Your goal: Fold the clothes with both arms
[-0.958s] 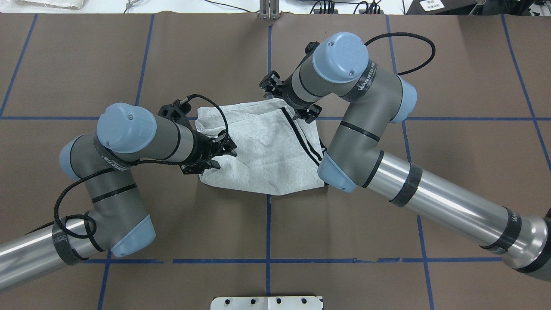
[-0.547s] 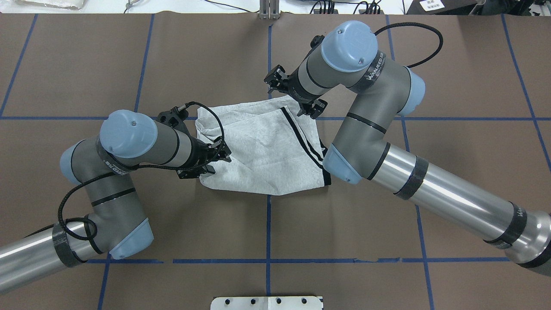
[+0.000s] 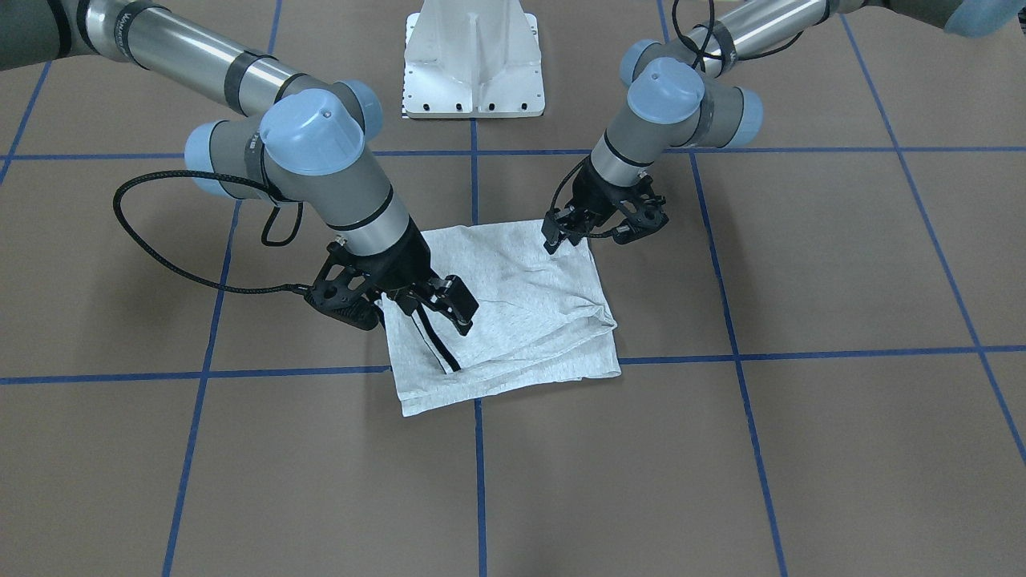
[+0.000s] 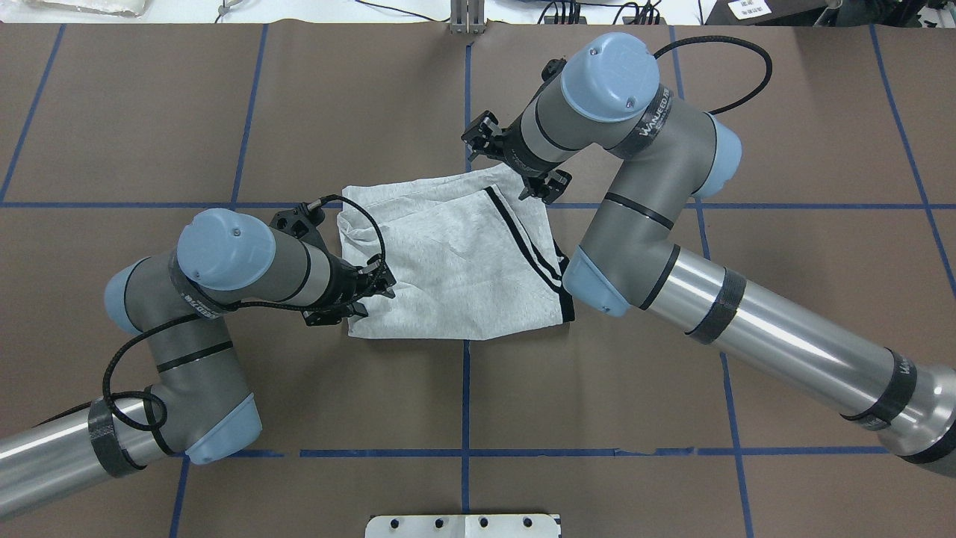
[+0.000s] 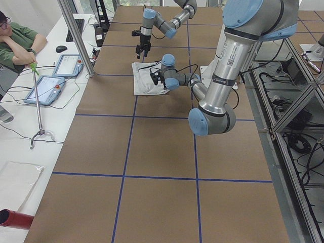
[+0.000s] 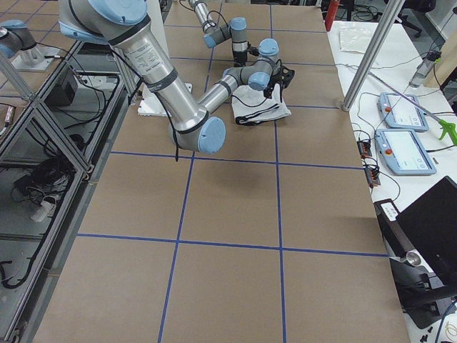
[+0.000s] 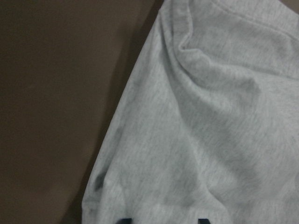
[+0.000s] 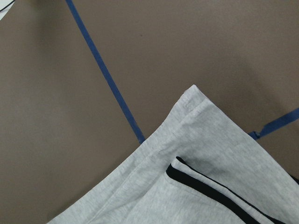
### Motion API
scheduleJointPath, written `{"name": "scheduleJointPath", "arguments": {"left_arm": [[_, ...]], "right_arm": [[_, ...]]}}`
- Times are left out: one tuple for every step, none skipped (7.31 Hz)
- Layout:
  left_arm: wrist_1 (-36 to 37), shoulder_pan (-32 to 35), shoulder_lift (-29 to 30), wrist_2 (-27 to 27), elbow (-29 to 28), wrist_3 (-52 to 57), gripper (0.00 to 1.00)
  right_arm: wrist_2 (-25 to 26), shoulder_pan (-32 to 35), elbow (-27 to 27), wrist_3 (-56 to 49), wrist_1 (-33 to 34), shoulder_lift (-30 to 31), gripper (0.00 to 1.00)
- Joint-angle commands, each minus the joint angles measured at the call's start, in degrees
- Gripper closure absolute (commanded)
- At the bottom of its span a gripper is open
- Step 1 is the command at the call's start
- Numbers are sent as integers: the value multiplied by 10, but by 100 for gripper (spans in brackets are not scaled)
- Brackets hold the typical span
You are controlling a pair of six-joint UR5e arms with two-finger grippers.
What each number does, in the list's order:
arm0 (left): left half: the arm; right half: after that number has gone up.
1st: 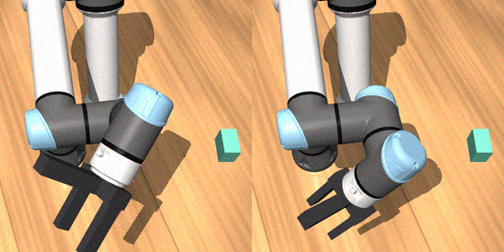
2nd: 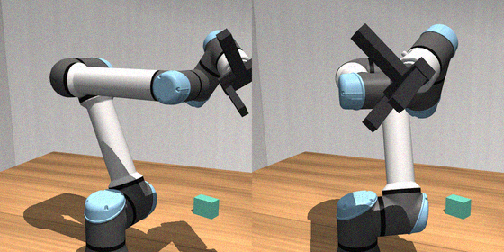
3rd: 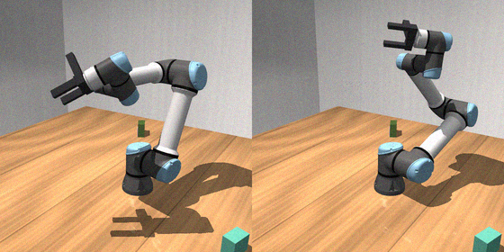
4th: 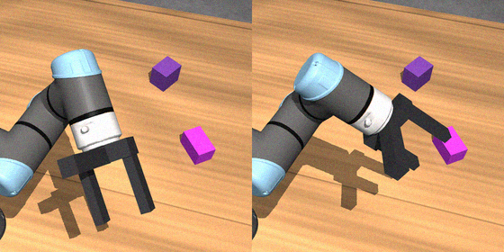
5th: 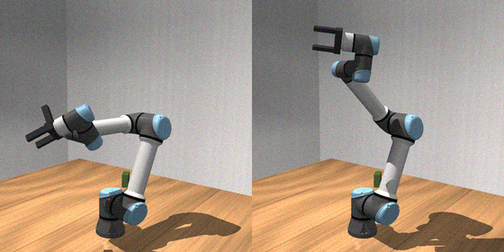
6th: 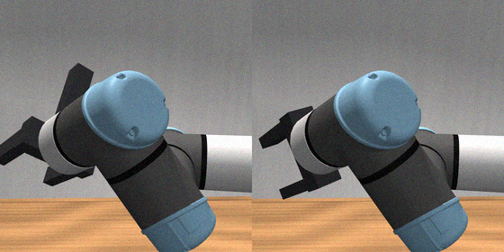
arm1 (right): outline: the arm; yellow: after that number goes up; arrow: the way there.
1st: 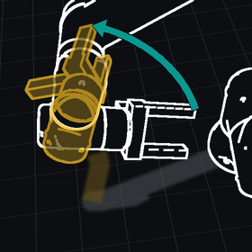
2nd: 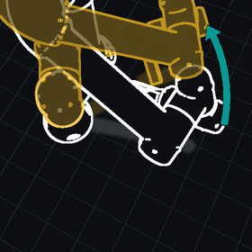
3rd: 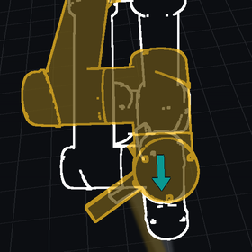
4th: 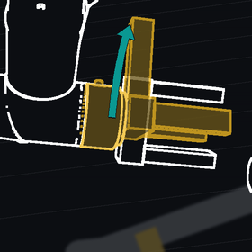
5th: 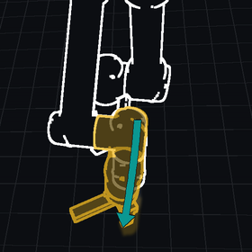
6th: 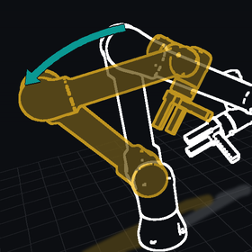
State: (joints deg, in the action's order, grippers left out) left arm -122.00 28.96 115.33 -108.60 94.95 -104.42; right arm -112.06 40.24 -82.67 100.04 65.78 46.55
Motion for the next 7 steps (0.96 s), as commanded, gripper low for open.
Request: {"name": "scheduleJointPath", "arguments": {"left_arm": [[0,-9,-4,1,1,-2,43],[-1,-19,-11,2,1,-2,43],[-1,-21,-14,2,2,-1,43],[0,-22,-14,1,7,1,43],[1,-22,-14,0,21,1,42],[2,-18,-14,-4,37,1,38],[19,-15,-13,-4,51,2,3]], "right_arm": [[0,2,1,-2,0,1,0],[0,3,1,-2,0,0,0],[0,4,1,-3,0,1,0],[-1,5,1,-4,0,1,0],[-3,5,1,-11,1,1,0],[-3,5,1,-12,1,2,0],[-10,7,-2,-12,1,6,0]]}}
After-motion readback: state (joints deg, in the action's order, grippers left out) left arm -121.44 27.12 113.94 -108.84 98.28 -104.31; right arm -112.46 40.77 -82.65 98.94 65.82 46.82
